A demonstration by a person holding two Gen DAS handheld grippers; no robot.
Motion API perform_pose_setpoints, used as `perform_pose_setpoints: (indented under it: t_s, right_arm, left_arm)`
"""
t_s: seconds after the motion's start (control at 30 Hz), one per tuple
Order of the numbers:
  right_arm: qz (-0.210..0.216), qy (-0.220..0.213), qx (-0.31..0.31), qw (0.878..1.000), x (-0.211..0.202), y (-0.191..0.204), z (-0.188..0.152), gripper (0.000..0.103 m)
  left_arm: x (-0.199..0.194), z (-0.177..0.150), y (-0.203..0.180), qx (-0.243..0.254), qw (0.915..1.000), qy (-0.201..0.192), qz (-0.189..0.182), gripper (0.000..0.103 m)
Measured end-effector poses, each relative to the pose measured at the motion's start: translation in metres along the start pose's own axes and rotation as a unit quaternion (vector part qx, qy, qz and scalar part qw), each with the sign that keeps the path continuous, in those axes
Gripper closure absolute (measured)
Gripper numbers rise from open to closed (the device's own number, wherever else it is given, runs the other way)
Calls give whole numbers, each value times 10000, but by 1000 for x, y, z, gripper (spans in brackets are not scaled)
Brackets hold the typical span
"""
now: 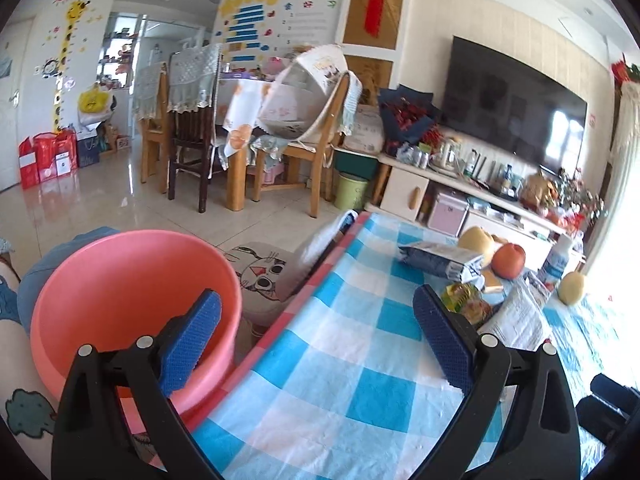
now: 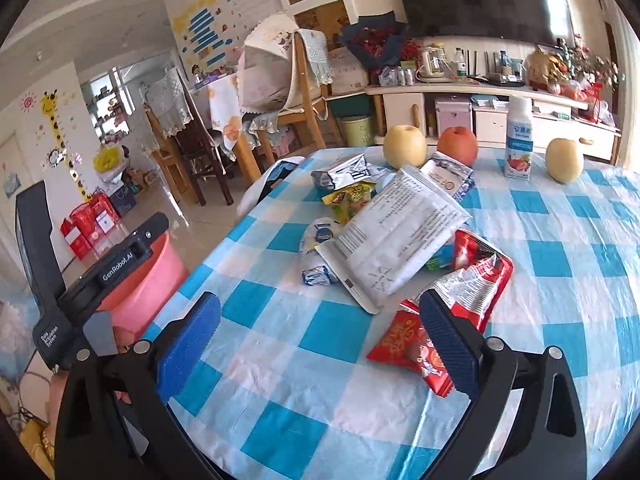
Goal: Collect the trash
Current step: 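Move both grippers back over the table toward the remaining trash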
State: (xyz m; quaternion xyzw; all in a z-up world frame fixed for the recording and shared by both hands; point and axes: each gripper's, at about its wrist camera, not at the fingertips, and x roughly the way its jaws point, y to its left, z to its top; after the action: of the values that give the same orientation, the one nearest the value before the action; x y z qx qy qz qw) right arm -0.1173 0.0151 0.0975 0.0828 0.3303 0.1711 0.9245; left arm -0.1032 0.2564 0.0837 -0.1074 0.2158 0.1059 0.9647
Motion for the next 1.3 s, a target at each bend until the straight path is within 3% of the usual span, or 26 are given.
perform_pose_setpoints:
  t_s: [0.53,0.7,1.0,1.17,1.3]
  right_arm:
    - [-371,195,912,9949,-16,-98,7,5]
    - [-441,318,1287,9902,-16,-127,11,5]
    - [-415,615,1398,9874,-2,-138,16,5]
    - [-413,929,1526,9831,10,-146,12,5]
    - [-331,1038,1565,9816,16,-148,9,7]
  left_arm:
    - [8,-19,-75,1016,9935,174,-475,6]
    - [24,-31,-96,1337,9878,544,-582,6]
    - [55,-40,-110,1154,9858,1072,-585,6]
    - [63,-45,-122,1323,9812,1236,-665,6]
    - [57,-45,-128,1255,9774,1266,-1135,6]
